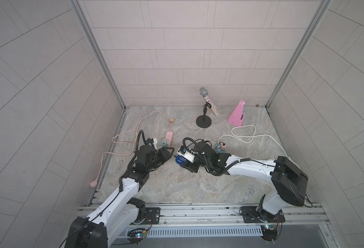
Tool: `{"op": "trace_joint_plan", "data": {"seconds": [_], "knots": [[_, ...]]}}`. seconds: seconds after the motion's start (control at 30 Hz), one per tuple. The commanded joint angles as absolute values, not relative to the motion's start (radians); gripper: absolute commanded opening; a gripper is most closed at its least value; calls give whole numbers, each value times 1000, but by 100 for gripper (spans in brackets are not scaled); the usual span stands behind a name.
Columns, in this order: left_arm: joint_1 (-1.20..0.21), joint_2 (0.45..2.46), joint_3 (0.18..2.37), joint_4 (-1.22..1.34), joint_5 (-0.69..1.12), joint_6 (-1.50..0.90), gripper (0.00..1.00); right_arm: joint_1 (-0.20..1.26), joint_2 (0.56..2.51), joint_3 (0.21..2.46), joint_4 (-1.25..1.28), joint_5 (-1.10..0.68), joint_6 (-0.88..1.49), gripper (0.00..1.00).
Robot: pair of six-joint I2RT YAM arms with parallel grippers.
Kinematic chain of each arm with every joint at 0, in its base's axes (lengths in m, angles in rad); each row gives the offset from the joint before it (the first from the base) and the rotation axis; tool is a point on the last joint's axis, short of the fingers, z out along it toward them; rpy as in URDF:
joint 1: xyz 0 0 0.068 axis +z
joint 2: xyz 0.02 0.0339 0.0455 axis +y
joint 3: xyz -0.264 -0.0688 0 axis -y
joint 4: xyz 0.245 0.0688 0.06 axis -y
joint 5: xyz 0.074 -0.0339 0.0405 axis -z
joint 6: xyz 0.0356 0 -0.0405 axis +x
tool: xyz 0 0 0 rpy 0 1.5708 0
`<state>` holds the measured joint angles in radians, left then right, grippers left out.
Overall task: Unplug the electric shaver
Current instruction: Remove the charging cable from the electric shaver.
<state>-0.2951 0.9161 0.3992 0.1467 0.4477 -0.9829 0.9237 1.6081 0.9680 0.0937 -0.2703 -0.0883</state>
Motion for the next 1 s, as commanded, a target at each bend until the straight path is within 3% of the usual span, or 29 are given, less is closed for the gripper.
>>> {"op": "trace_joint_plan", "data": {"seconds": [0.0, 0.5, 0.97], "knots": [[-296, 934, 393, 202, 461, -987, 47, 925, 1582, 973, 119, -287, -89, 29], [-330, 990, 418, 177, 460, -947, 44, 928, 1601, 986, 102, -299, -93, 29], [-350, 1020, 422, 186, 449, -945, 31, 932, 1606, 992, 92, -310, -96, 29]]}}
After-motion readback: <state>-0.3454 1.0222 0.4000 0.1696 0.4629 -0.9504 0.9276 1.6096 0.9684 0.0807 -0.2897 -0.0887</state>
